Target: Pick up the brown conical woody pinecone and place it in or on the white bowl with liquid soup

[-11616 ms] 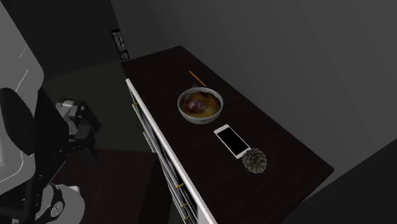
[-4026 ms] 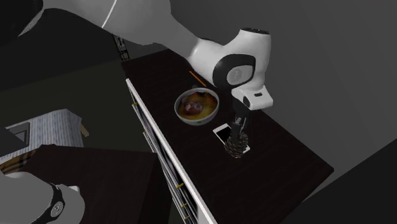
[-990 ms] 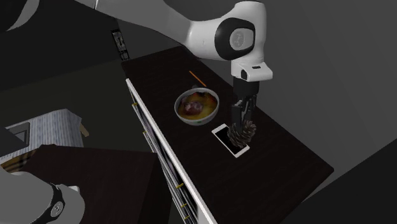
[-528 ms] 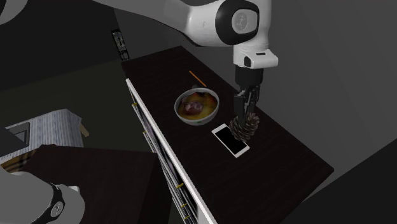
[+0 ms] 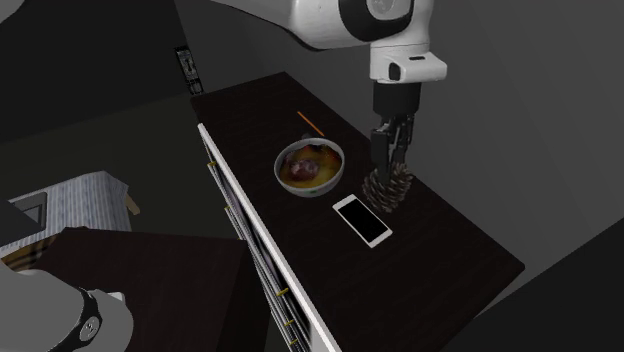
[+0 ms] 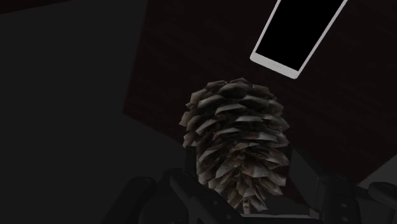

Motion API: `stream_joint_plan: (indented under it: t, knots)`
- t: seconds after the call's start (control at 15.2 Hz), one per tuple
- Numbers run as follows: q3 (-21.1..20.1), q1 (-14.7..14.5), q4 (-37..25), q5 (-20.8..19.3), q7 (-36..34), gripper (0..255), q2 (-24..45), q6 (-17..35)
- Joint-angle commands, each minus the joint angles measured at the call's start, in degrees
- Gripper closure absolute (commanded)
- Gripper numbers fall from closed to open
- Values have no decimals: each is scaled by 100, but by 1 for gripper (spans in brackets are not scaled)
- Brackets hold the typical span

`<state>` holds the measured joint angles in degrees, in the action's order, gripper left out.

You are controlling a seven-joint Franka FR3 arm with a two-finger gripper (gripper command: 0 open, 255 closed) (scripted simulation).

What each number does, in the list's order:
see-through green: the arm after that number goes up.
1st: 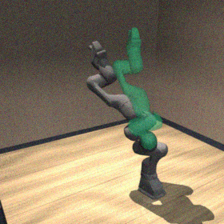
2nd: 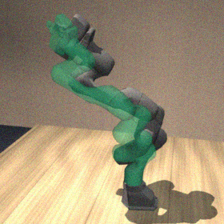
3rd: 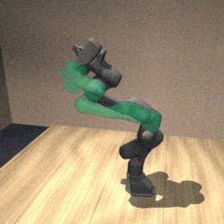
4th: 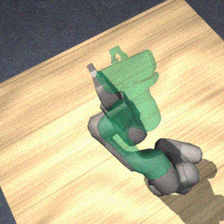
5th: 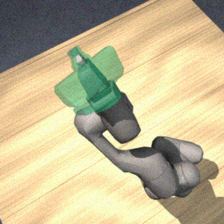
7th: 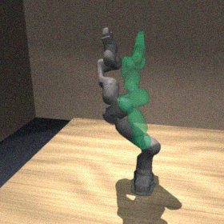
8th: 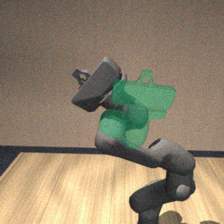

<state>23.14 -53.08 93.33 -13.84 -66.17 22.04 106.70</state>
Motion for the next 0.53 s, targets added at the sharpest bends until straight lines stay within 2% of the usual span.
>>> stream_joint_plan:
  t: [0.0, 0.46]
  knots:
    - [-34, -95, -5, -12, -105, 255, -55, -96]
    - [-312, -695, -42, -7, -867, 255, -220, -556]
